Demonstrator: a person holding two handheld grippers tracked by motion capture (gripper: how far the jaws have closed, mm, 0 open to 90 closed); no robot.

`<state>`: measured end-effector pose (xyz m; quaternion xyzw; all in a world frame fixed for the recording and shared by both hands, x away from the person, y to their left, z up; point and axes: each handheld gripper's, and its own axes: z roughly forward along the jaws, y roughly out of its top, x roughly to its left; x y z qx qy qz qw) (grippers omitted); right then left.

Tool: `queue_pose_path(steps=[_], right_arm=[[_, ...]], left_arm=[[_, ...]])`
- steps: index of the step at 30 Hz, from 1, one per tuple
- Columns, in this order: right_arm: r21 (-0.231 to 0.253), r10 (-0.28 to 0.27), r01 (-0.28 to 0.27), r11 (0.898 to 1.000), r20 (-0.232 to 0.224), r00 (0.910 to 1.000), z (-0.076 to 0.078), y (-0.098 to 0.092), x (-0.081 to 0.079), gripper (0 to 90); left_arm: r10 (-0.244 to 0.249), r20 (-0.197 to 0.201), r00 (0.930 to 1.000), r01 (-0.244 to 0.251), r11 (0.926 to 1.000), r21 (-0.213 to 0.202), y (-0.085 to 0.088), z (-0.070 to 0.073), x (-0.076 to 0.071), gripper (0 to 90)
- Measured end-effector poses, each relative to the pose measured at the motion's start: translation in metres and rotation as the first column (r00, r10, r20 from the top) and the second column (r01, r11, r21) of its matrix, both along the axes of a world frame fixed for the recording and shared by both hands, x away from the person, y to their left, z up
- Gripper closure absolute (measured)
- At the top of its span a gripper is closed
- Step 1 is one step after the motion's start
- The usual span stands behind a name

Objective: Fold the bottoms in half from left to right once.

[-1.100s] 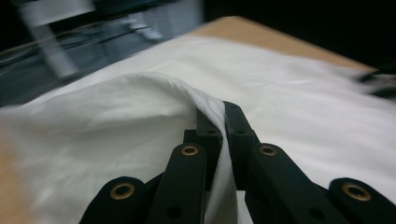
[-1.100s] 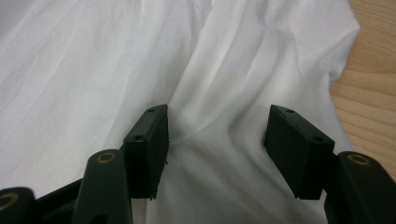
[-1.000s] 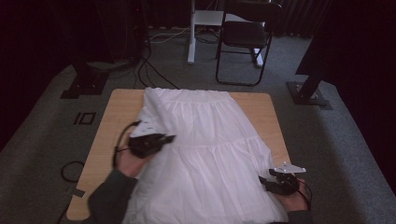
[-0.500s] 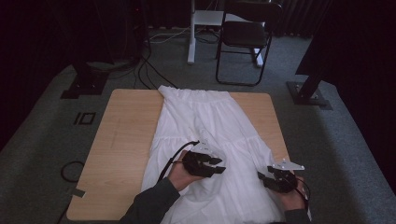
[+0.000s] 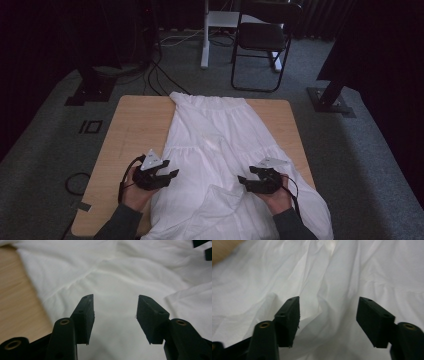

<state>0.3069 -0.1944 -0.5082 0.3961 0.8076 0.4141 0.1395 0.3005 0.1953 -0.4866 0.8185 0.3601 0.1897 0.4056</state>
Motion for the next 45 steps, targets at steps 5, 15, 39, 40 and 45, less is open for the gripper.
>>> queue_pose_path(steps=[5,15,39,40,45], right_arm=[[-0.088,0.012,-0.017,0.996,-0.061,0.998,-0.018,0.014,0.004,28.8],[-0.143,0.061,-0.068,0.987,-0.052,0.9967,-0.02,0.01,0.007,88.8],[-0.17,-0.362,0.356,0.919,-0.006,0.932,-0.051,-0.132,0.035,87.4],[-0.167,-0.362,0.355,0.92,-0.008,0.9323,-0.051,-0.132,0.035,87.3],[-0.161,-0.364,0.358,0.92,-0.01,0.9314,-0.051,-0.133,0.035,87.3]], left_arm=[[0.044,-0.013,0.9989,-0.044,0.9989,0.018,0.01,-0.01,-0.001,46.6],[0.024,-0.013,0.9996,-0.023,0.9994,0.025,0.0,-0.015,0.003,45.8],[-0.025,-0.144,0.9893,0.046,0.9878,0.148,-0.089,-0.064,0.025,43.4],[-0.032,-0.125,0.9917,0.051,0.9868,0.154,-0.093,-0.065,0.025,44.8],[-0.037,-0.11,0.9932,0.057,0.9819,0.181,-0.097,-0.063,0.028,81.8]])
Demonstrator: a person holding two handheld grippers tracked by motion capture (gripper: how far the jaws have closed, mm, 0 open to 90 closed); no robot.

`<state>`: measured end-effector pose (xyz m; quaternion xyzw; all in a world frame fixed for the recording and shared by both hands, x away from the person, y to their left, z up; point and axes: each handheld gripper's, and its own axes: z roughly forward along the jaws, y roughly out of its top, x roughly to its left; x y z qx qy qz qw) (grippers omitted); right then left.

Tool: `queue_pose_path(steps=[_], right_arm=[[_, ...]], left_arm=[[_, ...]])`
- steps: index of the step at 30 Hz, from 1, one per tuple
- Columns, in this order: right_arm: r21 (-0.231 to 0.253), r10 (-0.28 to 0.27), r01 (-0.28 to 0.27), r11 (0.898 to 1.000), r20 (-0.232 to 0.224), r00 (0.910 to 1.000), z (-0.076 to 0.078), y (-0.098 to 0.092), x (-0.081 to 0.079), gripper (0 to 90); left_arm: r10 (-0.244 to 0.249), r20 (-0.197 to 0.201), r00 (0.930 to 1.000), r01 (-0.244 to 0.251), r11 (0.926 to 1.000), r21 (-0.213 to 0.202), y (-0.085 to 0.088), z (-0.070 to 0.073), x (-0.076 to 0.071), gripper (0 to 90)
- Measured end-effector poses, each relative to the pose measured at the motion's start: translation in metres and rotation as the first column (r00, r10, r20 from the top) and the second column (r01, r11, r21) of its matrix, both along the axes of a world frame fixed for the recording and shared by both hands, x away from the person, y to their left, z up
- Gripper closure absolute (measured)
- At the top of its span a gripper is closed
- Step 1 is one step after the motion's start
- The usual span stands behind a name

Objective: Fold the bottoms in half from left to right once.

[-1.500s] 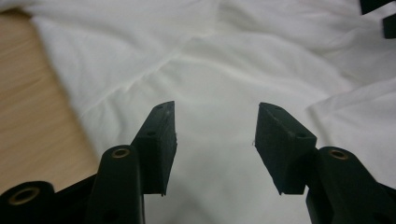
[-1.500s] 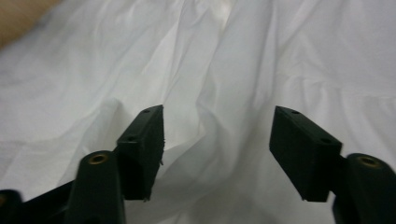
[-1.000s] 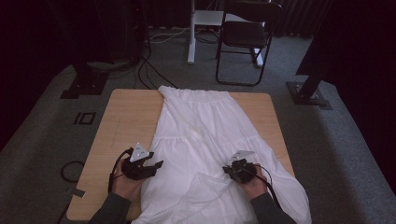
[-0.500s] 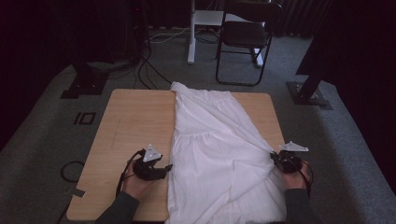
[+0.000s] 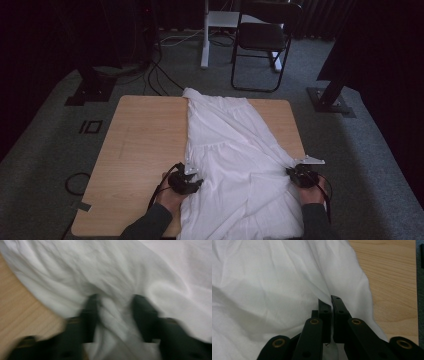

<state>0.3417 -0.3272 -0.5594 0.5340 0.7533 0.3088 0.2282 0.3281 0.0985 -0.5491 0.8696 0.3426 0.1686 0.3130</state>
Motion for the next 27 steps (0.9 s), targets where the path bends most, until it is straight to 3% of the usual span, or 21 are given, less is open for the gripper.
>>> queue_pose_path(steps=[1,4,7,9,15,17,19,21,22,24,25,26,27], right_arm=[[0.0,0.002,-0.002,1.0,0.001,1.0,0.0,0.001,-0.001,87.4],[0.009,0.013,-0.013,1.0,-0.002,0.9999,0.0,0.004,-0.003,87.8],[0.037,0.036,-0.036,0.999,-0.009,0.9993,0.0,0.011,-0.005,87.9],[0.017,0.066,-0.066,0.998,0.0,0.9978,0.0,0.023,-0.007,87.9],[-0.035,0.182,-0.182,0.983,0.005,0.9833,0.002,0.073,0.003,87.8],[-0.054,0.211,-0.211,0.976,0.003,0.9774,0.003,0.09,0.014,87.8],[-0.048,0.231,-0.231,0.972,0.004,0.9729,0.004,0.105,0.027,87.8],[-0.044,0.242,-0.242,0.969,0.006,0.9701,0.005,0.117,0.043,87.8],[-0.036,0.241,-0.241,0.97,0.001,0.9706,0.005,0.122,0.051,87.7],[-0.035,0.239,-0.239,0.97,-0.001,0.971,0.006,0.125,0.057,87.7],[-0.047,0.222,-0.222,0.974,-0.004,0.975,0.007,0.128,0.077,87.3],[-0.051,0.21,-0.21,0.976,-0.007,0.9776,0.008,0.125,0.084,87.2],[-0.053,0.191,-0.191,0.98,-0.008,0.9816,0.008,0.121,0.091,86.9]], left_arm=[[0.006,0.013,0.9999,-0.006,0.9997,0.022,0.002,0.001,0.005,85.9],[0.034,0.049,0.9982,-0.038,0.9966,0.073,0.01,0.002,0.009,86.5],[0.089,0.072,0.9934,-0.095,0.9917,0.086,0.028,0.002,0.018,86.5],[0.134,0.08,0.9879,-0.141,0.9858,0.092,0.041,0.002,0.025,86.6],[0.294,0.119,0.9485,-0.309,0.9415,0.136,0.086,0.004,0.054,86.6],[0.338,0.133,0.9319,-0.356,0.9214,0.156,0.096,0.004,0.065,86.6],[0.393,0.154,0.9067,-0.414,0.898,0.149,0.107,0.003,0.075,86.6],[0.426,0.153,0.8917,-0.447,0.8801,0.159,0.114,0.004,0.087,86.6],[0.434,0.151,0.8881,-0.456,0.8748,0.164,0.115,0.005,0.091,86.6],[0.434,0.151,0.8881,-0.456,0.8748,0.164,0.115,0.005,0.091,86.6],[0.441,0.13,0.8883,-0.457,0.8763,0.153,0.116,0.006,0.103,86.5],[0.43,0.121,0.8949,-0.444,0.8855,0.138,0.115,0.007,0.104,86.4],[0.406,0.115,0.9065,-0.418,0.9007,0.117,0.112,0.006,0.102,86.3]])
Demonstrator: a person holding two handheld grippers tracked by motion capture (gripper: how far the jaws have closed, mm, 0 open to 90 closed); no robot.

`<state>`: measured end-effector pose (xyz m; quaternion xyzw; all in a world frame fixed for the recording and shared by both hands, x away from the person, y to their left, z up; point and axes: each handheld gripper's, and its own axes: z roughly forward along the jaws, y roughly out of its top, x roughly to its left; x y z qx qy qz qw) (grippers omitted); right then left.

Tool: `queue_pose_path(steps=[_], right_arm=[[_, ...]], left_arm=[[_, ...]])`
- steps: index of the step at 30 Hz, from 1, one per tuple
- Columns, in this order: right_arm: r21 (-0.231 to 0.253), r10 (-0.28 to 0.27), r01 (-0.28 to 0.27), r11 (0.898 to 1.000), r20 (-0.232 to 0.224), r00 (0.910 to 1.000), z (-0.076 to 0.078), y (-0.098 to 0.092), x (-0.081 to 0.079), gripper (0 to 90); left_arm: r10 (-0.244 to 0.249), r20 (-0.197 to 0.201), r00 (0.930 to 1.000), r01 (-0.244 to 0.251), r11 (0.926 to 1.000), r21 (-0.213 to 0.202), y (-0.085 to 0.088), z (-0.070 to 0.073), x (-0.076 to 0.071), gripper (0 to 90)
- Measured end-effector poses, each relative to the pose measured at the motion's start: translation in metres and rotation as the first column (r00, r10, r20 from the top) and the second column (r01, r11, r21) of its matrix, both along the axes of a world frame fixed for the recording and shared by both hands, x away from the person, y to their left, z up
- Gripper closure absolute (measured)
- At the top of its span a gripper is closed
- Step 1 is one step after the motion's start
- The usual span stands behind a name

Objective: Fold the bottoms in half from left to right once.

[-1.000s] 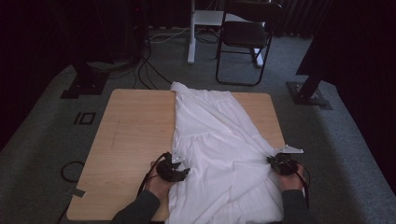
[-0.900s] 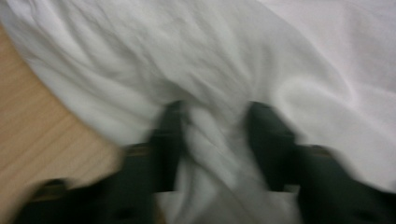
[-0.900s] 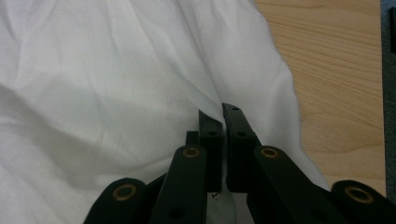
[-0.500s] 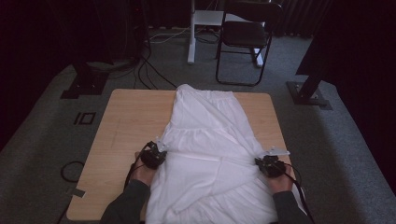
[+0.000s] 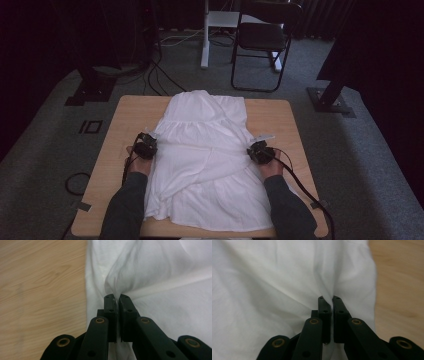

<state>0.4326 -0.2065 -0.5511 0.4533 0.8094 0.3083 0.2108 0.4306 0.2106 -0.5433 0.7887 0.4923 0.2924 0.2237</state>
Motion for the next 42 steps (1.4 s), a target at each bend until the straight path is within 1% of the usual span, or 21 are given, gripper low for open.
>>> queue_pose_path(steps=[2,3,4,5,7,10,13,15,18,20,22,24,25,27,28,32,36,37,38,40,42], right_arm=[[0.002,-0.069,0.069,0.998,0.0,0.9976,0.0,-0.014,0.01,82.3],[0.008,-0.12,0.12,0.993,0.001,0.9928,0.0,-0.022,0.013,77.9],[-0.001,-0.172,0.172,0.985,-0.002,0.985,0.001,-0.029,0.015,72.0],[0.01,-0.195,0.195,0.981,-0.008,0.9809,0.002,-0.036,0.014,67.9],[0.04,-0.196,0.195,0.98,0.014,0.9806,0.009,-0.043,0.008,60.4],[0.079,-0.143,0.138,0.987,0.07,0.9872,0.024,-0.039,-0.007,54.6],[0.118,-0.048,0.037,0.992,0.096,0.9942,0.038,-0.023,-0.016,50.5],[0.142,0.025,-0.038,0.989,0.092,0.9954,0.043,-0.008,-0.018,48.3],[0.15,0.109,-0.121,0.981,0.09,0.99,0.043,0.017,-0.016,46.0],[0.151,0.139,-0.15,0.977,0.081,0.987,0.041,0.031,-0.013,43.4],[0.145,0.16,-0.168,0.975,0.064,0.985,0.036,0.042,-0.009,41.8],[0.128,0.171,-0.176,0.976,0.043,0.9843,0.03,0.049,-0.004,43.1],[0.127,0.183,-0.185,0.974,0.026,0.9827,0.027,0.051,-0.002,49.8],[0.141,0.234,-0.229,0.963,-0.015,0.9722,0.022,0.051,-0.001,75.4],[0.132,0.244,-0.24,0.962,-0.02,0.9695,0.022,0.05,-0.004,86.1],[0.158,0.249,-0.251,0.955,0.038,0.9679,0.034,0.028,-0.032,89.4],[0.19,0.213,-0.234,0.953,0.125,0.969,0.052,-0.018,-0.075,89.5],[0.212,0.204,-0.232,0.949,0.146,0.9681,0.056,-0.031,-0.086,89.5],[0.222,0.189,-0.222,0.949,0.161,0.9687,0.059,-0.045,-0.096,89.5],[0.215,0.144,-0.186,0.959,0.196,0.9699,0.062,-0.071,-0.115,89.4],[0.233,0.099,-0.148,0.961,0.211,0.9725,0.061,-0.096,-0.13,89.5]], left_arm=[[-0.059,-0.011,0.9982,0.059,0.9978,-0.031,-0.005,0.001,-0.003,83.8],[-0.059,-0.011,0.9982,0.059,0.9978,-0.031,-0.005,0.001,-0.003,79.1],[-0.101,0.002,0.9949,0.101,0.9932,-0.058,-0.009,0.003,-0.008,72.5],[-0.11,0.009,0.9939,0.11,0.9921,-0.059,-0.01,0.006,-0.011,66.3],[-0.123,0.035,0.9917,0.126,0.9869,-0.1,-0.009,0.014,-0.018,60.0],[-0.145,0.063,0.9874,0.152,0.9793,-0.133,-0.007,0.025,-0.029,55.7],[-0.156,0.085,0.984,0.167,0.9748,-0.147,-0.007,0.034,-0.042,53.2],[-0.166,0.101,0.9809,0.181,0.9695,-0.165,-0.007,0.037,-0.052,52.2],[-0.183,0.115,0.9763,0.201,0.965,-0.168,-0.009,0.04,-0.067,50.9],[-0.2,0.126,0.9718,0.219,0.9603,-0.172,-0.01,0.04,-0.077,49.9],[-0.208,0.129,0.9696,0.228,0.9592,-0.167,-0.011,0.04,-0.086,49.0],[-0.217,0.127,0.9678,0.237,0.9572,-0.167,-0.01,0.038,-0.093,48.8],[-0.221,0.119,0.9681,0.238,0.9578,-0.161,-0.01,0.037,-0.096,48.6],[-0.228,0.116,0.9667,0.245,0.9559,-0.162,-0.01,0.035,-0.103,47.9],[-0.233,0.114,0.9658,0.25,0.954,-0.166,-0.009,0.034,-0.107,47.9],[-0.243,0.111,0.9636,0.259,0.9514,-0.166,-0.007,0.03,-0.12,47.8],[-0.236,0.107,0.9658,0.252,0.9504,-0.182,-0.002,0.028,-0.127,47.5],[-0.235,0.105,0.9662,0.251,0.9504,-0.183,-0.002,0.027,-0.128,47.6],[-0.238,0.101,0.9661,0.253,0.9498,-0.184,-0.002,0.026,-0.129,47.5],[-0.243,0.097,0.965,0.258,0.9497,-0.178,-0.003,0.026,-0.13,47.3],[-0.248,0.096,0.9639,0.262,0.9484,-0.178,-0.006,0.025,-0.13,47.3]])
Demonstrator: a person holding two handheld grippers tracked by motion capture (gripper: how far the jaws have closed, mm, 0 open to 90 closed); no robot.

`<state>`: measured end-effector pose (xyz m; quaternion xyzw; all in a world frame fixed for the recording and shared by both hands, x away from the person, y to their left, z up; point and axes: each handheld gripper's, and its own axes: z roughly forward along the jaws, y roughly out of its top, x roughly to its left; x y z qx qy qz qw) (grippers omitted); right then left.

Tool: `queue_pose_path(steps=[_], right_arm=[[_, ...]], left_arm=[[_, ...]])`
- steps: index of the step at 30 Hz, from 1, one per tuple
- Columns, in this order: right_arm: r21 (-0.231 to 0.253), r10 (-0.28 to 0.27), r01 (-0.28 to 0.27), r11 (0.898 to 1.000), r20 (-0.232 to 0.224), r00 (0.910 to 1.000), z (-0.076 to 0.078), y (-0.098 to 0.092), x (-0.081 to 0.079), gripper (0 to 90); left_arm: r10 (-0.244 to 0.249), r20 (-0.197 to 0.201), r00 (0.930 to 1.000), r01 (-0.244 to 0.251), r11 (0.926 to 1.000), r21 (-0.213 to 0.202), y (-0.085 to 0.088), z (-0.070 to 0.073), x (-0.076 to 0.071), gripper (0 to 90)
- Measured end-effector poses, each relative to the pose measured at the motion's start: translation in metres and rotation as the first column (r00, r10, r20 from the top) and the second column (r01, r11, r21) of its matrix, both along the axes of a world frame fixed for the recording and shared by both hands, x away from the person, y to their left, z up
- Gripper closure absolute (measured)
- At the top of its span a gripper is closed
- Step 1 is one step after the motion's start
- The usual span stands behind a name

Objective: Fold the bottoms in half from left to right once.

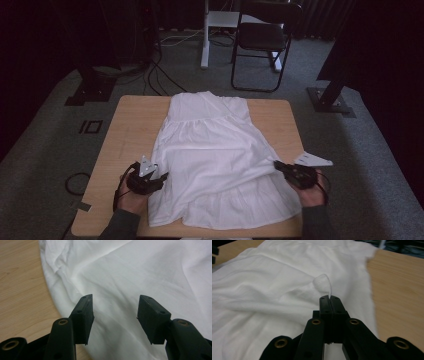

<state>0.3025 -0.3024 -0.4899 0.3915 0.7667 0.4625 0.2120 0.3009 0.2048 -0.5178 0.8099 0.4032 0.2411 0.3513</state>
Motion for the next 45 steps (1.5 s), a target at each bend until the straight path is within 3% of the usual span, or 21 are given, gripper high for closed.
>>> queue_pose_path(steps=[3,4,6,10,11,14,16,18,21,22,24,27,28,29,30,33,35,38,41,43,45], right_arm=[[0.025,-0.039,0.039,0.999,0.001,0.9992,-0.004,-0.021,-0.013,89.5],[0.023,-0.083,0.083,0.996,-0.003,0.9966,-0.012,-0.036,-0.022,89.5],[0.021,-0.113,0.114,0.993,-0.034,0.993,-0.023,-0.046,-0.026,89.5],[-0.029,-0.138,0.137,0.99,-0.057,0.9887,-0.036,-0.05,-0.025,89.5],[-0.053,-0.149,0.145,0.988,-0.097,0.984,-0.052,-0.053,-0.022,89.4],[-0.044,-0.151,0.146,0.988,-0.153,0.9766,-0.067,-0.056,-0.016,85.9],[-0.064,-0.166,0.158,0.985,-0.159,0.9732,-0.067,-0.055,-0.014,71.8],[-0.048,-0.187,0.182,0.982,-0.117,0.9754,-0.053,-0.056,-0.014,58.5],[-0.041,-0.193,0.19,0.981,-0.098,0.9762,-0.046,-0.057,-0.013,56.9],[-0.016,-0.188,0.187,0.982,-0.064,0.9801,-0.031,-0.055,-0.004,55.7],[-0.027,-0.173,0.172,0.985,-0.051,0.9835,-0.025,-0.047,0.007,55.7],[-0.035,-0.142,0.14,0.99,-0.048,0.9887,-0.021,-0.028,0.032,56.5],[-0.041,-0.133,0.131,0.991,-0.051,0.9898,-0.023,-0.022,0.042,57.0],[-0.041,-0.133,0.131,0.991,-0.051,0.9898,-0.023,-0.022,0.042,57.0],[-0.055,-0.134,0.131,0.99,-0.066,0.9887,-0.027,-0.008,0.066,56.7],[-0.059,-0.14,0.134,0.989,-0.099,0.9852,-0.035,0.004,0.094,55.5],[-0.073,-0.148,0.139,0.988,-0.125,0.9811,-0.042,0.011,0.11,55.3],[-0.103,-0.136,0.122,0.987,-0.146,0.9798,-0.053,0.02,0.125,56.6],[-0.13,-0.142,0.119,0.984,-0.183,0.9729,-0.062,0.025,0.131,68.5],[-0.15,-0.158,0.129,0.98,-0.201,0.9668,-0.067,0.028,0.13,80.1],[-0.126,-0.164,0.14,0.982,-0.207,0.9645,-0.068,0.027,0.126,85.9]], left_arm=[[-0.003,0.001,1.0,0.003,1.0,0.006,-0.001,0.0,0.0,47.2],[-0.006,-0.006,1.0,0.006,0.9998,0.02,-0.004,-0.002,0.001,47.0],[-0.011,-0.009,0.9999,0.011,0.9997,0.022,-0.005,-0.002,0.0,46.8],[-0.012,-0.005,0.9999,0.012,0.9996,0.027,-0.005,-0.002,-0.002,46.5],[-0.013,-0.007,0.9999,0.013,0.9996,0.026,-0.005,-0.002,-0.002,45.9],[-0.007,-0.01,0.9999,0.007,0.9996,0.027,-0.003,-0.003,-0.002,45.3],[0.002,-0.013,0.9999,-0.001,0.9993,0.036,-0.002,-0.005,0.0,45.1],[0.014,-0.01,0.9999,-0.013,0.9998,0.014,0.001,-0.005,0.004,44.7],[0.037,-0.012,0.9993,-0.037,0.9993,-0.011,0.004,-0.004,0.01,43.7],[0.059,-0.021,0.998,-0.059,0.9983,0.001,0.005,-0.002,0.018,42.8],[0.053,-0.01,0.9985,-0.053,0.9986,-0.008,0.004,0.002,0.026,42.7],[0.061,0.004,0.9981,-0.061,0.9978,0.026,0.001,0.006,0.042,42.6],[0.06,-0.002,0.9982,-0.06,0.9979,0.024,0.001,0.005,0.048,42.6],[0.06,-0.002,0.9982,-0.06,0.9979,0.024,0.001,0.005,0.048,42.6],[0.082,-0.029,0.9962,-0.081,0.9966,0.017,0.001,0.0,0.064,43.0],[0.121,-0.105,0.9872,-0.124,0.9921,-0.023,0.004,-0.015,0.083,43.4],[0.12,-0.139,0.983,-0.127,0.9912,-0.037,0.002,-0.025,0.09,43.6],[0.101,-0.135,0.9857,-0.105,0.9942,-0.024,-0.005,-0.032,0.091,45.8],[0.061,-0.14,0.9883,-0.064,0.9977,-0.021,-0.006,-0.031,0.091,65.6],[0.056,-0.127,0.9903,-0.055,0.9984,0.011,-0.007,-0.029,0.089,80.1],[0.059,-0.117,0.9914,-0.054,0.9976,0.045,-0.006,-0.029,0.088,85.3]])
